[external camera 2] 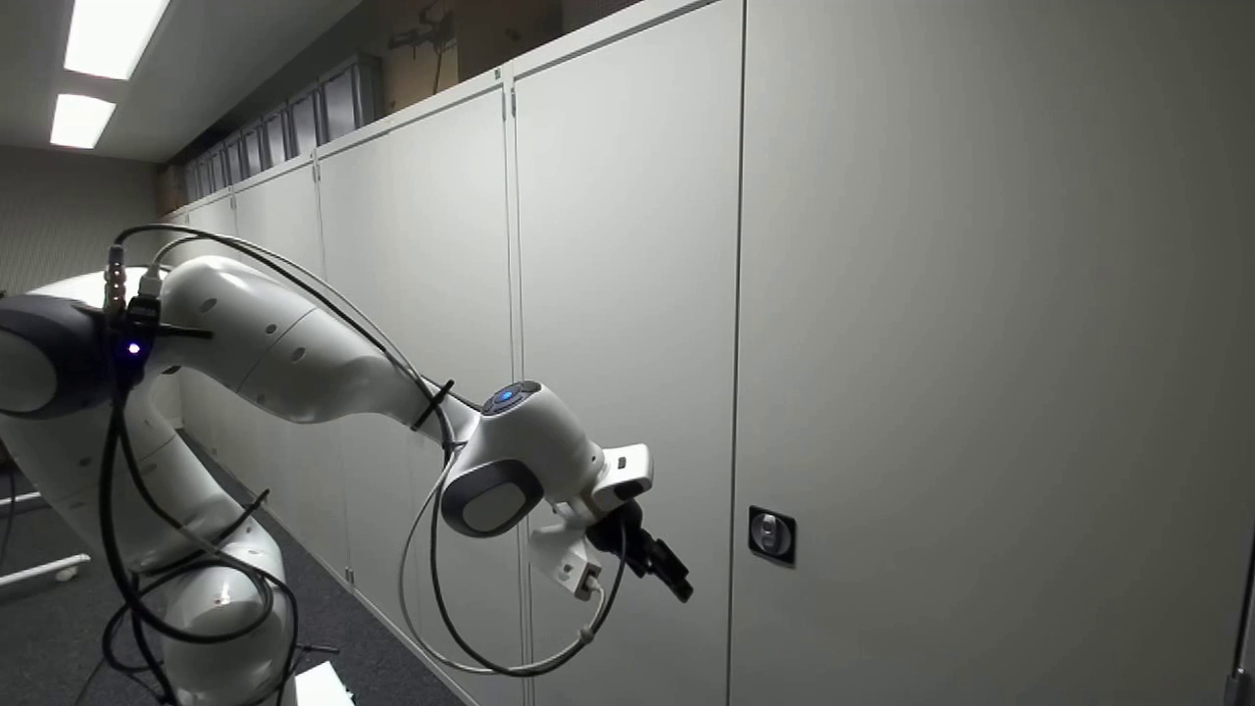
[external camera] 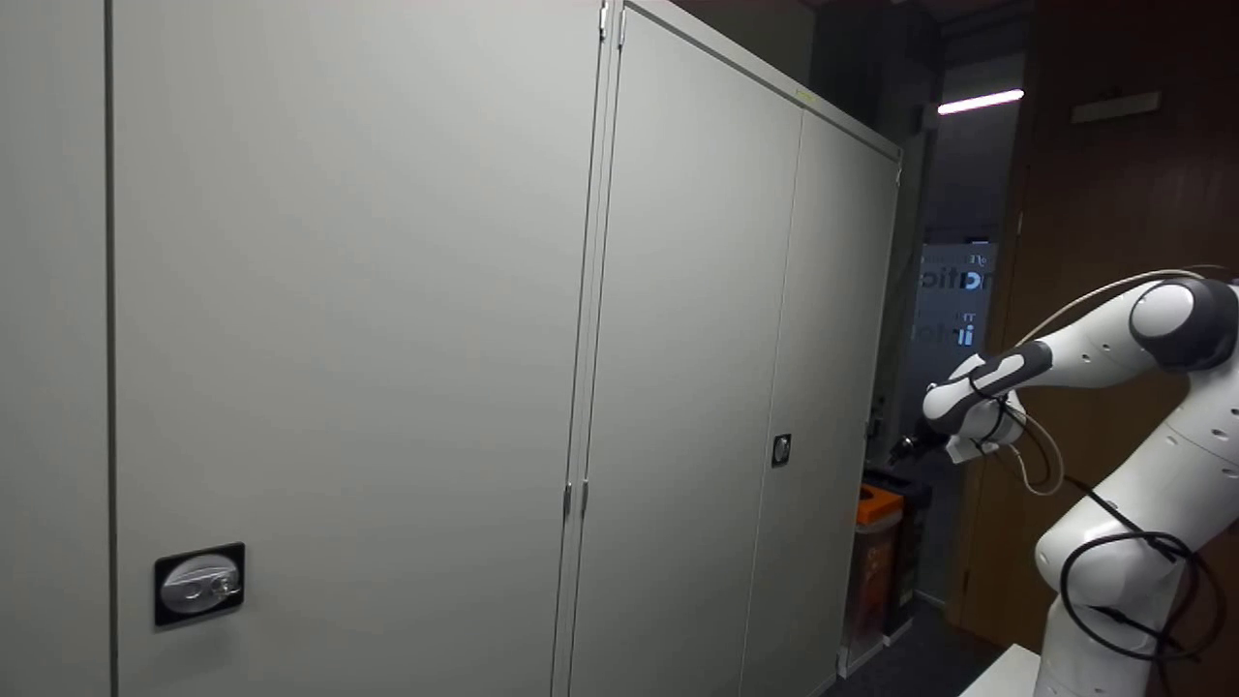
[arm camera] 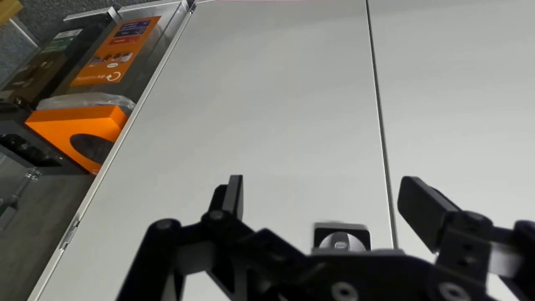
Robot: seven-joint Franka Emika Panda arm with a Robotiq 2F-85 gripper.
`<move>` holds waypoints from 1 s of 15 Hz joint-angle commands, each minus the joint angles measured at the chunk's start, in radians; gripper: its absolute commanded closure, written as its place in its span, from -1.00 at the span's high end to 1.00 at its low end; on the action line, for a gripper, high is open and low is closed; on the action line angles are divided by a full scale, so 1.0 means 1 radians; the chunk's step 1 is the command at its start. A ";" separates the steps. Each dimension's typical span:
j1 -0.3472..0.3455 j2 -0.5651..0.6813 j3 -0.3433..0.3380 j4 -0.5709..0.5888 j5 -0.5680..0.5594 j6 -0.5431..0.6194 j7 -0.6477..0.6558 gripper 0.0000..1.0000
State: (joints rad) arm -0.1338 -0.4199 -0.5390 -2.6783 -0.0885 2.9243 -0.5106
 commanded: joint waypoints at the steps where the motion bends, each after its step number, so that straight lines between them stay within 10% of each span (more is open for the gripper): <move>1: 0.083 -0.001 -0.095 -0.006 0.045 0.079 -0.074 1.00; 10: 0.274 -0.074 -0.316 0.006 0.051 0.120 -0.120 1.00; 15: 0.232 -0.035 -0.279 0.004 0.024 0.101 -0.073 1.00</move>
State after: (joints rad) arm 0.0982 -0.4552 -0.8180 -2.6742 -0.0642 3.0258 -0.5839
